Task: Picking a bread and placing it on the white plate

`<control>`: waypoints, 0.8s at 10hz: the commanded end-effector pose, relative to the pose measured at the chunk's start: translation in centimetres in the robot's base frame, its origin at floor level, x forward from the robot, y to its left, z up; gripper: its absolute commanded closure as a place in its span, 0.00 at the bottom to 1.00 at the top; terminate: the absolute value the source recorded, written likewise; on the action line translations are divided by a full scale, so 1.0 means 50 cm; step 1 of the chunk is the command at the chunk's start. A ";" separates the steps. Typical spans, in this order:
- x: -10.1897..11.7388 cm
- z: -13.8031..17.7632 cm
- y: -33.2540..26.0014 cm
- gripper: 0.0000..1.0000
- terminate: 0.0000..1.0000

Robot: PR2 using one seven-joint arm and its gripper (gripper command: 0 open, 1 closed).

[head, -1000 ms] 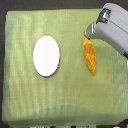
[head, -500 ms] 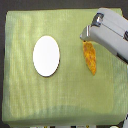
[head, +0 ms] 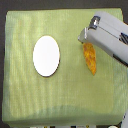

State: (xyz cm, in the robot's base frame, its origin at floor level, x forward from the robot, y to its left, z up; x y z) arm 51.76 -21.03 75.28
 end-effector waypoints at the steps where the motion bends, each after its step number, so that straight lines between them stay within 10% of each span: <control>1: -0.030 -0.051 0.008 0.00 0.00; 8: -0.036 -0.076 0.015 0.00 0.00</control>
State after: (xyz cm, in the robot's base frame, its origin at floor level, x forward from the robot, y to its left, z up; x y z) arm 50.31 -20.32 72.06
